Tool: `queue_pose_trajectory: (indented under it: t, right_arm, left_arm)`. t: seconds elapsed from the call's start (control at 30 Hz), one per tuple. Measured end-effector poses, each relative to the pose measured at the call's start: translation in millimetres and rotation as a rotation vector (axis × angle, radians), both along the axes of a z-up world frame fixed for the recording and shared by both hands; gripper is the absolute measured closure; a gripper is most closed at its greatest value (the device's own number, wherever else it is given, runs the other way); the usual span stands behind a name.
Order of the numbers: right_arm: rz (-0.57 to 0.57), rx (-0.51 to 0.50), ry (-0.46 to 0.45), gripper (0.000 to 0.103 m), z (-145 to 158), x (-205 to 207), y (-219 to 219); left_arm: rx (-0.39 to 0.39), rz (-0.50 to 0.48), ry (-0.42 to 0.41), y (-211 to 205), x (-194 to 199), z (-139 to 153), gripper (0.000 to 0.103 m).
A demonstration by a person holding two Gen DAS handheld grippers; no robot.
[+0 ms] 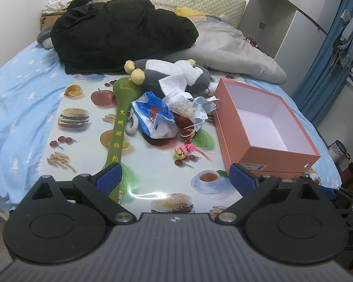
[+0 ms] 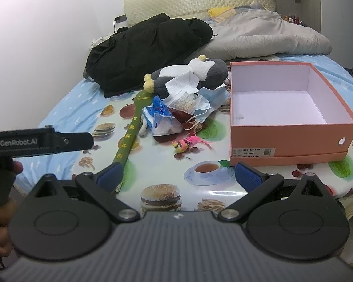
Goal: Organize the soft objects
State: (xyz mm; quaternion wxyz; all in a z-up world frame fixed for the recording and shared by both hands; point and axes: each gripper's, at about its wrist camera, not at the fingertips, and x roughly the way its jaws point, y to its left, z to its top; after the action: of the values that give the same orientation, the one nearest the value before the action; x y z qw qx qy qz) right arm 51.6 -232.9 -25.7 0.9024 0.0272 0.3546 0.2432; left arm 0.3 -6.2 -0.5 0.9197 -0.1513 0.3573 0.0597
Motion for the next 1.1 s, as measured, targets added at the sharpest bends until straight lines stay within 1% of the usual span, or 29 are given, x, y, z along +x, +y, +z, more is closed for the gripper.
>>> queue_pose_trajectory:
  t: [0.73,1.1]
  right_arm:
    - [-0.026,-0.007,-0.004,0.0,-8,1,0]
    - [-0.022,-0.008,0.007,0.0,-17,2,0]
  left_arm:
    - [-0.007,-0.002,-0.002,-3,3,-1,0.004]
    - [-0.017,-0.004,0.012,1,4,-12,0.004]
